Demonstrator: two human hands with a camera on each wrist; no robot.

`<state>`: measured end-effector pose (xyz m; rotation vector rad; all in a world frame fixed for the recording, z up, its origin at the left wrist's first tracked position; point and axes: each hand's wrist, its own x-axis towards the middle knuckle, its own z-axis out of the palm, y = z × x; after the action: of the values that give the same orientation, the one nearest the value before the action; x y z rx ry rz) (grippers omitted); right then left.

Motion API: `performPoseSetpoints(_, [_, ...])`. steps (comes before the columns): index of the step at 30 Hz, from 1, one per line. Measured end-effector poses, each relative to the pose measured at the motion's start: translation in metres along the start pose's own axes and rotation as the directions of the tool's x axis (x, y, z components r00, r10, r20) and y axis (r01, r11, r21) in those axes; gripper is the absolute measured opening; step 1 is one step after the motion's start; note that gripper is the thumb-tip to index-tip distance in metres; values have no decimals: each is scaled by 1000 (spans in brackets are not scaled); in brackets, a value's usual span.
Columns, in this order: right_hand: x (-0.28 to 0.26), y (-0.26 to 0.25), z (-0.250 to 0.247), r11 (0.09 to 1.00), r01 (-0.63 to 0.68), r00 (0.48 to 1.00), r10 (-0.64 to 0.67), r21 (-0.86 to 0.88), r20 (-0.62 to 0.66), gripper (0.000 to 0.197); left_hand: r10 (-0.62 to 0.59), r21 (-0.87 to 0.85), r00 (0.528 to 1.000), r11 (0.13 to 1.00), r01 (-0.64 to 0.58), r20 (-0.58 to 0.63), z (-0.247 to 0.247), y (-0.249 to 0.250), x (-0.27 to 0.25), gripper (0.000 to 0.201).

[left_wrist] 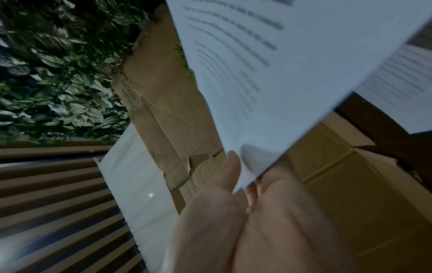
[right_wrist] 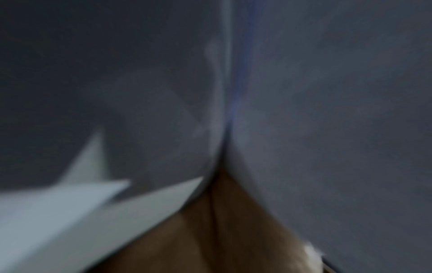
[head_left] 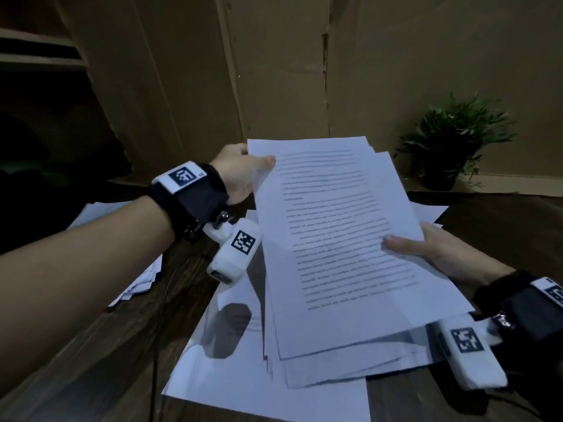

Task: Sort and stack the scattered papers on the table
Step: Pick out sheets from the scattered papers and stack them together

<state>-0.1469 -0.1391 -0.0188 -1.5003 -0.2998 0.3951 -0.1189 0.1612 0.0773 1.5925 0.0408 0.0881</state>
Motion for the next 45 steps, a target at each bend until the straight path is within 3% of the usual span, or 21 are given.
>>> performPoseSetpoints(1, [1, 0, -3, 994, 45, 998, -48, -95, -28, 43, 1, -2, 1000, 1000, -1, -7, 1, 2, -2, 39])
performPoseSetpoints(3, [4, 1, -7, 987, 140, 976, -150, -78, -158, 39, -13, 44, 1000, 999, 14, -27, -1, 2, -3, 52])
performPoseSetpoints(5, [5, 2, -14, 958, 281, 899, -245, 50, -363, 36, -71, 227, 997, 971, 75, -25, -10, -3, -5, 64])
performPoseSetpoints(7, [3, 1, -26, 915, 385, 830, -283, 126, -480, 38, -185, 464, 983, 870, 167, -7, -22, -12, -10, 59])
performPoseSetpoints(11, [-2, 2, -49, 873, 367, 837, -160, 321, -524, 40, -415, 778, 909, 558, 289, -40, -41, -40, -19, 41])
performPoseSetpoints(14, [-6, 0, -52, 840, 323, 851, -55, 437, -523, 41, -466, 821, 880, 464, 333, -93, -49, -61, -18, 35])
performPoseSetpoints(20, [-10, -1, -47, 807, 344, 833, -25, 480, -553, 29, -498, 880, 859, 347, 324, -120, -46, -89, 0, 88])
performPoseSetpoints(24, [-11, -1, -42, 811, 312, 845, 1, 495, -534, 34, -523, 889, 844, 322, 326, -120, -37, -88, 4, 73])
performPoseSetpoints(26, [-11, -1, -42, 815, 305, 851, -1, 493, -525, 42, -519, 878, 845, 335, 342, -131, -35, -87, 6, 73])
performPoseSetpoints(29, [-11, -1, -42, 807, 309, 855, -4, 504, -519, 38, -506, 850, 853, 387, 357, -128, -40, -92, 8, 80])
performPoseSetpoints(30, [-10, -1, -43, 806, 309, 853, -1, 505, -521, 33, -484, 846, 865, 401, 352, -131, -42, -95, 9, 77])
performPoseSetpoints(32, [-10, 0, -44, 800, 310, 856, -1, 513, -517, 24, -395, 851, 910, 429, 304, -126, -43, -99, 8, 50])
performPoseSetpoints(35, [-9, 2, -47, 792, 317, 860, -7, 522, -511, 28, -217, 839, 965, 490, 238, -147, -49, -102, 9, 17])
performPoseSetpoints(38, [-7, 2, -47, 806, 308, 851, 4, 506, -524, 28, -88, 784, 978, 587, 204, -189, -60, -100, 11, 9])
performPoseSetpoints(42, [-4, 3, -49, 819, 310, 842, 0, 483, -540, 62, -49, 773, 984, 612, 167, -174, -69, -98, 11, 7])
performPoseSetpoints(45, [-3, 4, -48, 833, 308, 842, -13, 460, -540, 54, 57, 792, 987, 605, 85, -150, -70, -96, 10, 4])
